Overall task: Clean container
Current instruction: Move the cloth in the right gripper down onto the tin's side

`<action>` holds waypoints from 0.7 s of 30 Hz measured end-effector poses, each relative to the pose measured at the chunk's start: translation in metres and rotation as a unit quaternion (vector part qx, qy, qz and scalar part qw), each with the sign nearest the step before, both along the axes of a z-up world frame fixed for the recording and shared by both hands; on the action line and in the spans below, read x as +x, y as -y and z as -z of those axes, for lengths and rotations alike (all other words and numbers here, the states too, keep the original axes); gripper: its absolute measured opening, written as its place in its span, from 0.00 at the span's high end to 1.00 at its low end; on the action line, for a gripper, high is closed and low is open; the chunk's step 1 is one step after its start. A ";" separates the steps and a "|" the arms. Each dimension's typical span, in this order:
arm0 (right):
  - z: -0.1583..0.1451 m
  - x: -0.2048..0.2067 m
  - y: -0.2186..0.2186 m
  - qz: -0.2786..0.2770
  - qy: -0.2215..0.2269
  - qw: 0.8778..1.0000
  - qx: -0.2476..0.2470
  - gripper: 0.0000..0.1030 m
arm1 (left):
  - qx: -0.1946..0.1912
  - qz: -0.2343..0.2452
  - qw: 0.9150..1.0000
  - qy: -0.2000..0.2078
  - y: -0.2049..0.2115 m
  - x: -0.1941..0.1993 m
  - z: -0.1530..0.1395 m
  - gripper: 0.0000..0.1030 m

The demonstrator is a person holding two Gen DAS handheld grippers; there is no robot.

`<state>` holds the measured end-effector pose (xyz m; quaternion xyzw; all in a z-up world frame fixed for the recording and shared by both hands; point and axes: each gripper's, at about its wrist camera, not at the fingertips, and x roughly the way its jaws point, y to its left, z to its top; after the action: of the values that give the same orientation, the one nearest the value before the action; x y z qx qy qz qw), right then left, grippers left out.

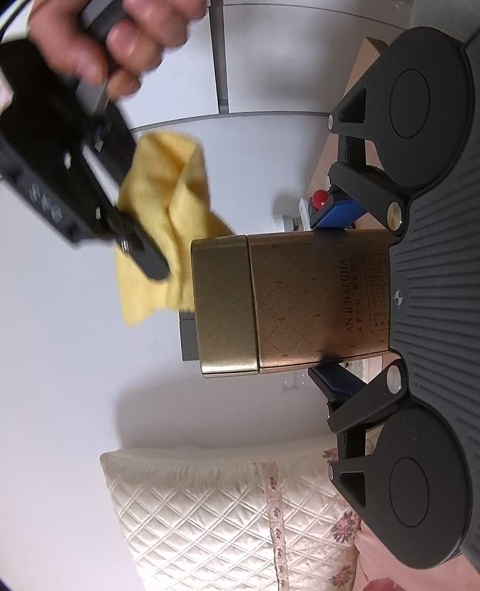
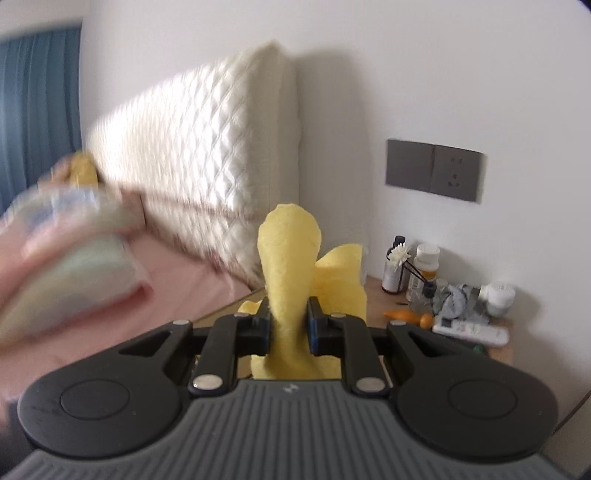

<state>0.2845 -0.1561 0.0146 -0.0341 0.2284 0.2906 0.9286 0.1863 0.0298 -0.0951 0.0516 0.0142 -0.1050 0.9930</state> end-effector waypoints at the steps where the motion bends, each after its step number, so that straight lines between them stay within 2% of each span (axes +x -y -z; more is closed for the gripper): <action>1: 0.004 -0.005 0.009 0.009 0.000 1.000 0.026 0.81 | -0.001 -0.002 1.000 0.001 0.000 0.000 0.000 0.22; 3: 0.016 -0.017 0.027 0.037 0.008 0.997 0.072 0.81 | -0.001 -0.006 1.000 0.002 0.003 -0.003 0.001 0.22; 7: 0.046 -0.026 0.037 0.054 -0.012 0.989 0.140 0.81 | -0.001 -0.019 1.000 0.004 0.008 -0.005 0.000 0.22; 11: 0.077 -0.035 0.047 0.070 -0.033 0.975 0.208 0.82 | 0.003 -0.030 0.999 0.013 0.011 -0.009 0.003 0.21; 15: 0.107 -0.043 0.057 0.087 -0.053 0.956 0.274 0.82 | 0.018 -0.010 0.999 0.025 0.002 -0.022 0.008 0.19; 21: 0.153 -0.057 0.072 0.110 -0.083 0.919 0.370 0.81 | 0.014 0.001 1.000 -0.020 -0.018 -0.021 0.014 0.20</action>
<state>0.2280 -0.2276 -0.1385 0.3618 0.1835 0.2525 0.8784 0.1648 0.0479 -0.1090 0.0637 0.0358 -0.1070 0.9916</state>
